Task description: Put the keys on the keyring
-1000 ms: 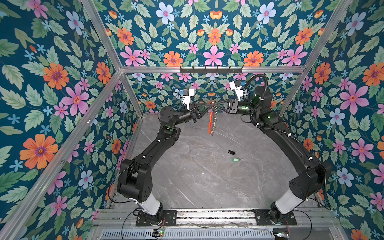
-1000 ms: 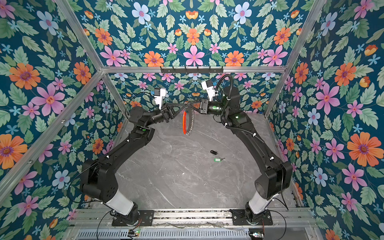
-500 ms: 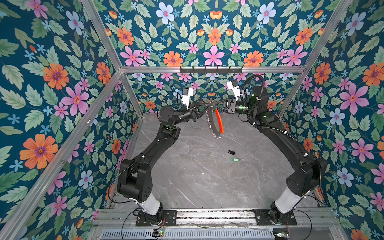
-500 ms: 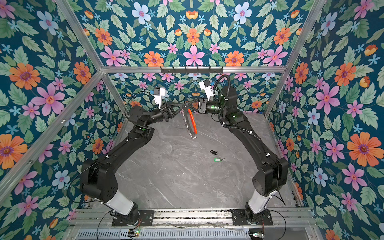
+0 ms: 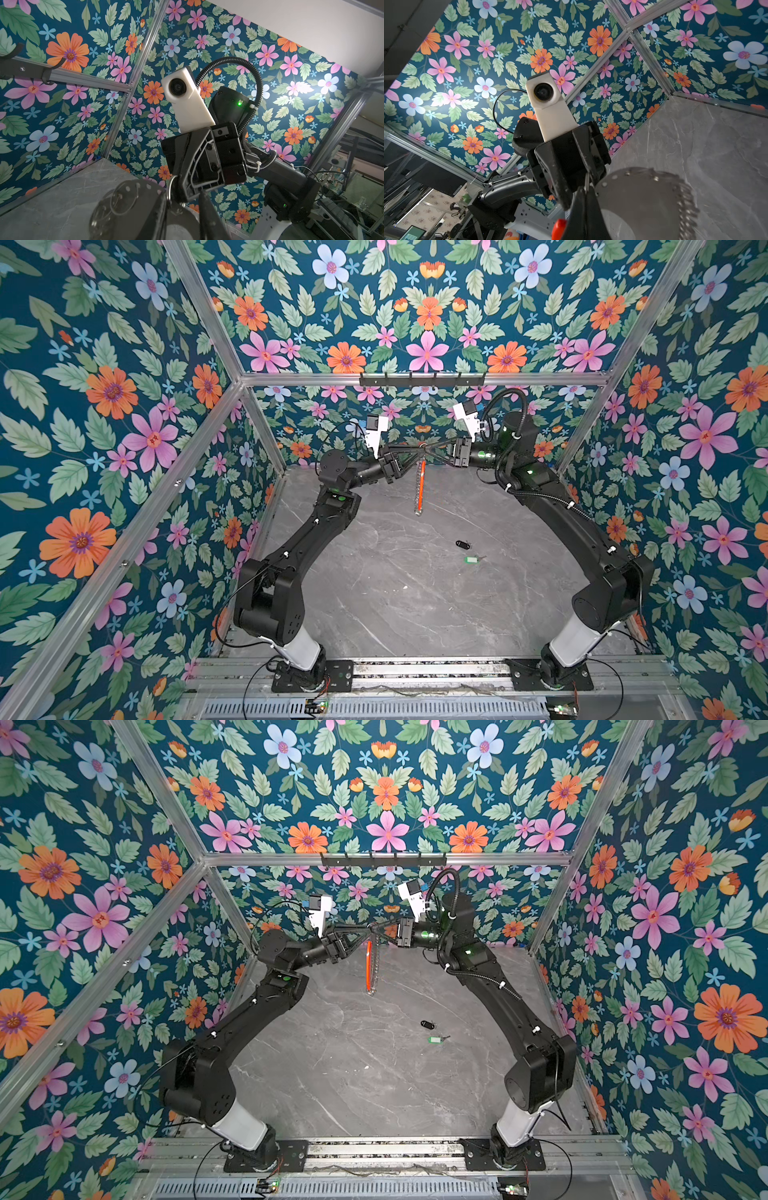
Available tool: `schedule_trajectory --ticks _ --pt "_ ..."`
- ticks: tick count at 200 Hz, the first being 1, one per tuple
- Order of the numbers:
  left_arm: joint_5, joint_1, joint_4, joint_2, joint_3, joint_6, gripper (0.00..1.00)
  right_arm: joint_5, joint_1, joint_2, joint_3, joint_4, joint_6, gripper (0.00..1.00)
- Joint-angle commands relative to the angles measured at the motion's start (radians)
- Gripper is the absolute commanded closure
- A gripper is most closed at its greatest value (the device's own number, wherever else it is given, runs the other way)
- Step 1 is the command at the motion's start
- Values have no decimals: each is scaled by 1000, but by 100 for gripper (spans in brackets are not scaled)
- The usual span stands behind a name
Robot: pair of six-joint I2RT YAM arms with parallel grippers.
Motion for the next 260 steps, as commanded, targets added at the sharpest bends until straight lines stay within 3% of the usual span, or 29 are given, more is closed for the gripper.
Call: schedule_trajectory --ticks 1,71,101,127,167,204,260 --pt "13 10 -112 -32 8 118 68 23 1 2 35 -110 -109 100" --pt "20 37 -430 -77 47 363 68 140 3 58 253 -599 -500 100" --pt "12 45 -519 -82 51 485 68 293 26 76 335 -773 -715 100" --pt "7 45 -564 -83 53 579 68 350 40 89 358 -842 -861 100" --pt "45 44 -556 -62 55 594 69 363 47 149 458 -974 -964 100" --pt "98 43 -424 -61 -17 585 67 423 75 194 524 -1050 -1037 100" --pt "132 40 -465 -30 -19 715 67 529 112 212 535 -1091 -1133 100"
